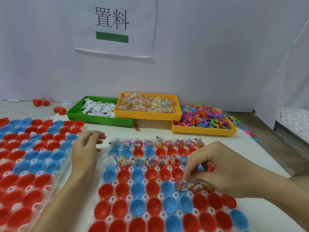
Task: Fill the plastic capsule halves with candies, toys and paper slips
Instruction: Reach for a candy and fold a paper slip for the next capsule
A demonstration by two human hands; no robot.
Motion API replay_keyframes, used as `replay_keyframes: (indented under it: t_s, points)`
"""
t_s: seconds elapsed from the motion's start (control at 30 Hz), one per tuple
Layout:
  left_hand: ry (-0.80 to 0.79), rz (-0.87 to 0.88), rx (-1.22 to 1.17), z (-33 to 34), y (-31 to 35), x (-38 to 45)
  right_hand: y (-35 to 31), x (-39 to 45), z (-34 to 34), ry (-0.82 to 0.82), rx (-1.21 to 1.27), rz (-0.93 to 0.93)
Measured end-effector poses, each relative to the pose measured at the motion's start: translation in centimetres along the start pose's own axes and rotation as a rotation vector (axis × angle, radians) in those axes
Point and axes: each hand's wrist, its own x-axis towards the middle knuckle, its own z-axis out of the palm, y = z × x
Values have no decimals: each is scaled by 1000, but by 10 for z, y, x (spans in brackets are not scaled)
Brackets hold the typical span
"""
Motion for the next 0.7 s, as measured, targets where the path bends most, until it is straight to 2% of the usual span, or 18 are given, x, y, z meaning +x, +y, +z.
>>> replay_keyframes:
  t_s: [0.3,0.7]
  points:
    - [-16,26,38,0,-6,2,9,-1,12,39,-99,-28]
    - [-37,40,61,1,-4,1,22,1,30,-79,-249,-28]
